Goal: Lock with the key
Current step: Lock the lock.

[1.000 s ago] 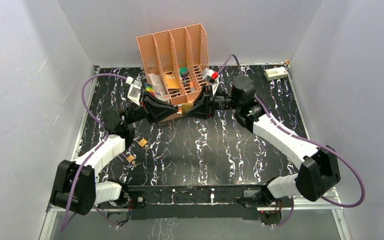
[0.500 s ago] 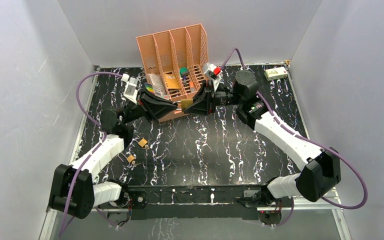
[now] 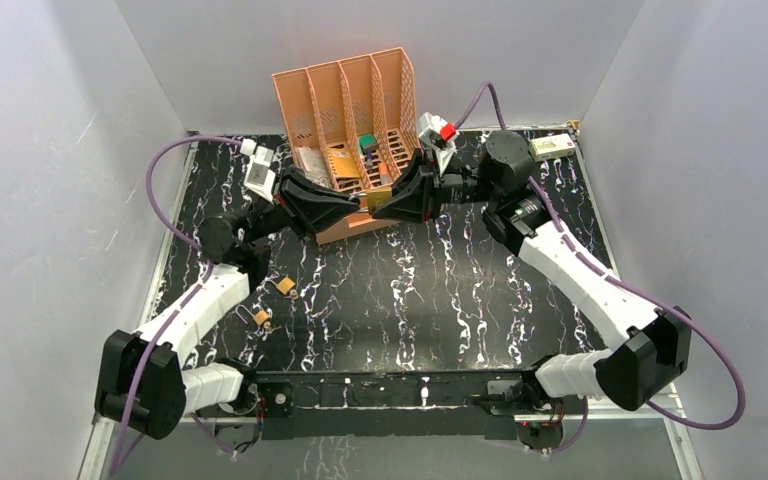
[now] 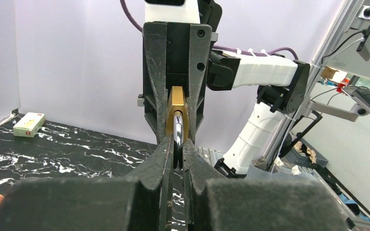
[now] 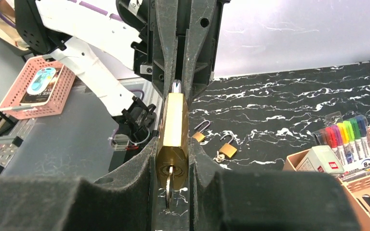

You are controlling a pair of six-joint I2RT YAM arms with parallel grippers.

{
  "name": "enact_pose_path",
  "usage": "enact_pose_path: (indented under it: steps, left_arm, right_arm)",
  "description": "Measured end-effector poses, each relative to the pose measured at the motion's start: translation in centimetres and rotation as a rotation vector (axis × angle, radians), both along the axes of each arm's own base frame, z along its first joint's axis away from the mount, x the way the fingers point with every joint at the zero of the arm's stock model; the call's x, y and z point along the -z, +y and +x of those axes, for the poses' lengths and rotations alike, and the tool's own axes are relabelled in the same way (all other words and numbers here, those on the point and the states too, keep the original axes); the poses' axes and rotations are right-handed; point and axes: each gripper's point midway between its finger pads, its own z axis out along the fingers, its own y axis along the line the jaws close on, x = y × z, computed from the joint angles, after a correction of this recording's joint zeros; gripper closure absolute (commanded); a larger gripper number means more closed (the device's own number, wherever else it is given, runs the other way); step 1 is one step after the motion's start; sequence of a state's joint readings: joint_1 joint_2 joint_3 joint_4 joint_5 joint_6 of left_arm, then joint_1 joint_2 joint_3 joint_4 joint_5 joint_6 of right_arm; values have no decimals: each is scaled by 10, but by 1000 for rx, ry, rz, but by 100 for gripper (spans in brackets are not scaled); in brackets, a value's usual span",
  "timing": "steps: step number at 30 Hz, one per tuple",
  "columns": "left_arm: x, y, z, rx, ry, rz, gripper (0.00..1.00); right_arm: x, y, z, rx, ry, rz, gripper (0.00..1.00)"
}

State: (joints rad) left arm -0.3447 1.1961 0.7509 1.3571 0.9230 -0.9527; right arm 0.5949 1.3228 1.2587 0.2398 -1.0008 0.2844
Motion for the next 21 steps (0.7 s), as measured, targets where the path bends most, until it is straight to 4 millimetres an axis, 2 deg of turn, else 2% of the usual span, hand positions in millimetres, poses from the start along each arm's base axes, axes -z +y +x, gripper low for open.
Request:
enact_pose_path:
  steps: [3, 9, 21]
  left_arm:
    - [1, -3, -2, 14, -5, 0, 100]
    - [19, -10, 12, 30, 66, 21, 100]
    - [17, -15, 11, 41, 59, 12, 100]
  right_arm:
    - [1, -2, -5, -5, -10, 7, 100]
    - [16, -5, 7, 36, 47, -37, 100]
    - [13, -8, 6, 35, 38, -42, 100]
